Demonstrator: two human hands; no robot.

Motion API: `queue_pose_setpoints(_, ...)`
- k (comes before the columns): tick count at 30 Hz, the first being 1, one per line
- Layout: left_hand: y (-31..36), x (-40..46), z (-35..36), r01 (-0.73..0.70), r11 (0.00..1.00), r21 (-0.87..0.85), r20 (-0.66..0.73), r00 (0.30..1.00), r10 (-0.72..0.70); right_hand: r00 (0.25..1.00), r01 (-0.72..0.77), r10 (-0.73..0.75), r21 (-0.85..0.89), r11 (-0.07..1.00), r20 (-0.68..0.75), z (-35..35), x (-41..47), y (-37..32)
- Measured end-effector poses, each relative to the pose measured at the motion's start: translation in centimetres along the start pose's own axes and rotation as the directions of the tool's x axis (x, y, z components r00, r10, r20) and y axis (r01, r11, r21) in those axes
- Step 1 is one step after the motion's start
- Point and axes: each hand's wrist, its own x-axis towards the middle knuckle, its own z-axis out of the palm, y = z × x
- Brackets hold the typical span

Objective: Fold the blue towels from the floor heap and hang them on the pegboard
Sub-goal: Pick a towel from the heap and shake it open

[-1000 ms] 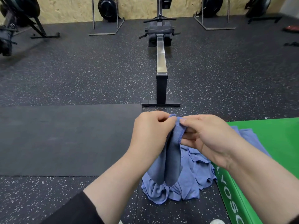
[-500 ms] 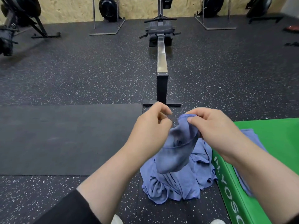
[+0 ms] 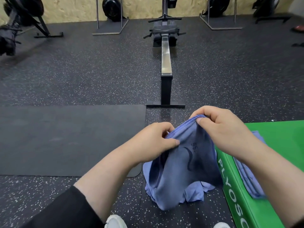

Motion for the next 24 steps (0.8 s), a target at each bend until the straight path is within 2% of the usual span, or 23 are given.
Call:
queue_pose_setpoints(6,-1.2,0.1,-0.5,0.082,0.995,0.057,-0.115,0.991,-0.075,0.985,-0.050,0.059,0.063,0.997,-0.160,-0.7,0.3,0.8)
queue_pose_setpoints(11,-2.0,0.2,-0.9,0.176,0.952,0.248,-0.247,0.962,-0.114,0.989,-0.053,0.058,0.038,0.998,-0.133,-0.4,0.3,0.6)
queue_pose_setpoints(16,-2.2,0.1,-1.3,0.151,0.989,0.007,-0.299,0.944,-0.142,0.977,-0.078,0.091,0.073,0.994,-0.195,-0.6,0.4,0.7)
queue_pose_setpoints(19,-2.4,0.2,-1.7,0.183,0.971,0.152,-0.271,0.953,-0.137,0.973,-0.091,0.106,0.079,0.993,-0.204,-0.7,0.4,0.9)
queue_pose_setpoints(22,-2.8,0.0,-1.9,0.264,0.895,0.359,-0.291,0.943,-0.161,0.962,-0.104,0.122,0.088,0.991,-0.245,-0.8,0.5,1.2)
queue_pose_setpoints(24,-3.6,-0.1,-2.4,0.335,0.846,0.415,-0.328,0.922,-0.204,0.954,-0.097,0.122,0.104,0.990,-0.273,-1.2,0.7,1.5)
